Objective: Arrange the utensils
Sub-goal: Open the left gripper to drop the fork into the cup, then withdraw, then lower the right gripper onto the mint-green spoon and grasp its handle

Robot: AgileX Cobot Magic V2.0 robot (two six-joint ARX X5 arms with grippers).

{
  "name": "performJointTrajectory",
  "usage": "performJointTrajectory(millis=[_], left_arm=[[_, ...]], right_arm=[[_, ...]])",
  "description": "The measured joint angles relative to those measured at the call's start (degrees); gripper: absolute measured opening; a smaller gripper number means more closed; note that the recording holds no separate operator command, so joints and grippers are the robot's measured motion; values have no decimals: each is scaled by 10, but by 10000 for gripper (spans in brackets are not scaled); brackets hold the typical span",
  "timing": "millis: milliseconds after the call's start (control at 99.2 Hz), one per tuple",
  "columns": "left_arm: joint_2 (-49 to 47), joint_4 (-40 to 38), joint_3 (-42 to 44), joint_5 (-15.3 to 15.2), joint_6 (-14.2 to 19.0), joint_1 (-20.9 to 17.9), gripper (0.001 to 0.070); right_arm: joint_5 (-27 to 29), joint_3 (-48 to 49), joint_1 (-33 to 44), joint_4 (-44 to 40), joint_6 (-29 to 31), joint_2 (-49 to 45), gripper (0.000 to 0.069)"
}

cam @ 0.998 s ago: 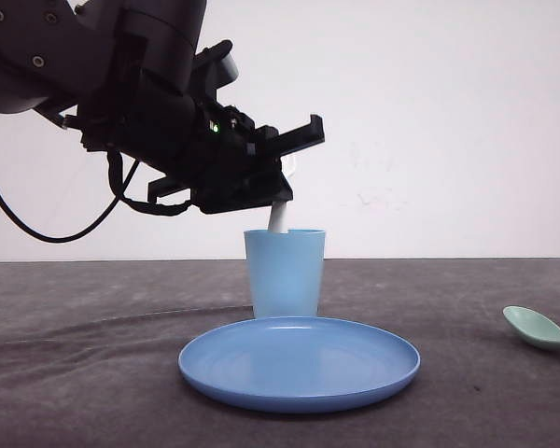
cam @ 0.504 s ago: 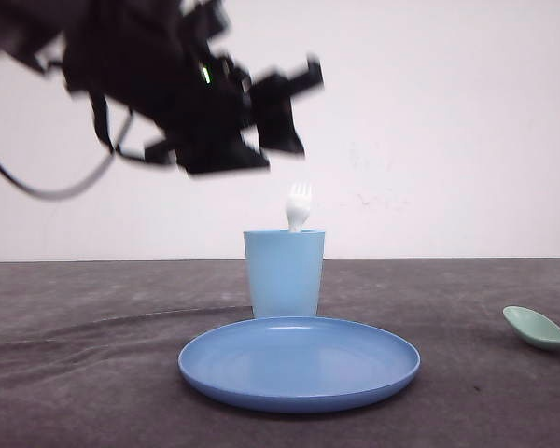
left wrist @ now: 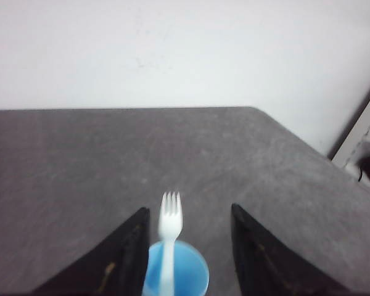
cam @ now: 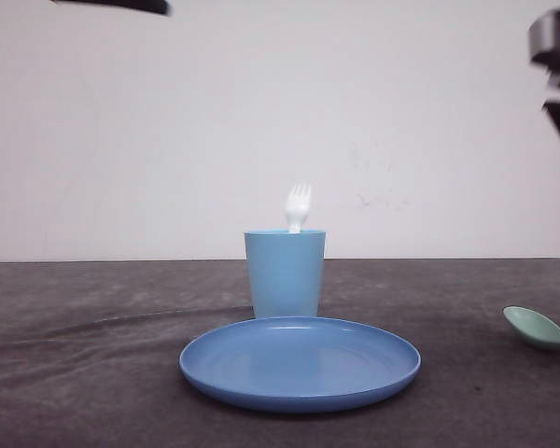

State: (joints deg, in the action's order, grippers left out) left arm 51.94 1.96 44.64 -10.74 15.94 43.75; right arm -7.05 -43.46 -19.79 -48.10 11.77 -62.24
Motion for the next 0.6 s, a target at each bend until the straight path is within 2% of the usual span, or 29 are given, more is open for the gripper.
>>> performJointTrajectory(millis=[252,383,605], left_arm=[[-87,130,0,0,7,0,235],[-109,162,0,0,9,0,235],[-124,193,0,0,13,0,235]], right_arm=[[38,0,-24,30,21,-75,383],[40,0,-31,49,29,-101,332],[53,0,-38,64,36,-147,300]])
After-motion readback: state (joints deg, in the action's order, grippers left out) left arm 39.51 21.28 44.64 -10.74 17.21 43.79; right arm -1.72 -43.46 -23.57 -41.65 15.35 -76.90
